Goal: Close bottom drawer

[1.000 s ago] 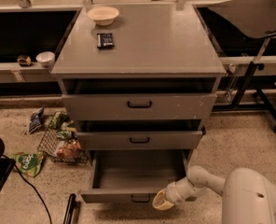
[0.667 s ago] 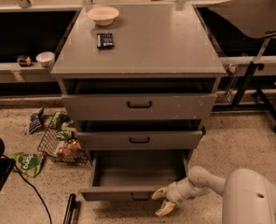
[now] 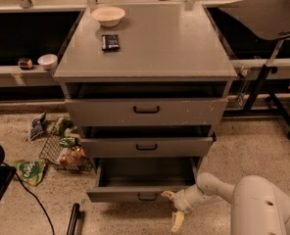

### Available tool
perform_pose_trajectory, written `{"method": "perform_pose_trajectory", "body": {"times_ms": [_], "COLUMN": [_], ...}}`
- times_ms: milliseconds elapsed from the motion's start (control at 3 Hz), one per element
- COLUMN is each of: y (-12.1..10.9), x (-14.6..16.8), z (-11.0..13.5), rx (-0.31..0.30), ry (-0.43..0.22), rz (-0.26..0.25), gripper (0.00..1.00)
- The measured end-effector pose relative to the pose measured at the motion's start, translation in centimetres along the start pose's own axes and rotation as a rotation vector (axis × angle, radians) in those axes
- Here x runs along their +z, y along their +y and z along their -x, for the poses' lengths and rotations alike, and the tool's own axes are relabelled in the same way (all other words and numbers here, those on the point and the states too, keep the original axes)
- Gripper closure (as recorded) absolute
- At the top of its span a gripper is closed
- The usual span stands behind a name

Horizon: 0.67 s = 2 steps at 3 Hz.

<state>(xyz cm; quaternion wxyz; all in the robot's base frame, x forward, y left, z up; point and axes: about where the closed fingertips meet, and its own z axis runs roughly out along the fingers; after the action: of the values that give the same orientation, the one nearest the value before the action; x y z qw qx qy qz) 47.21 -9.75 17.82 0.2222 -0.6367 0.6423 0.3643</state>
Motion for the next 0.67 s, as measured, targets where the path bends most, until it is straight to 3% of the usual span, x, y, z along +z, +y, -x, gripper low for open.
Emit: {"method": "perform_pose_trajectory", "body": {"times_ms": [333, 667], "y": [0.0, -1.3], "x": [0.0, -1.5], "z": [0.0, 0.5], "rx": [0.0, -0.01], "ry": [0.0, 0.041], "rz": [0.0, -0.04], "gripper": [0.18, 0.41]}}
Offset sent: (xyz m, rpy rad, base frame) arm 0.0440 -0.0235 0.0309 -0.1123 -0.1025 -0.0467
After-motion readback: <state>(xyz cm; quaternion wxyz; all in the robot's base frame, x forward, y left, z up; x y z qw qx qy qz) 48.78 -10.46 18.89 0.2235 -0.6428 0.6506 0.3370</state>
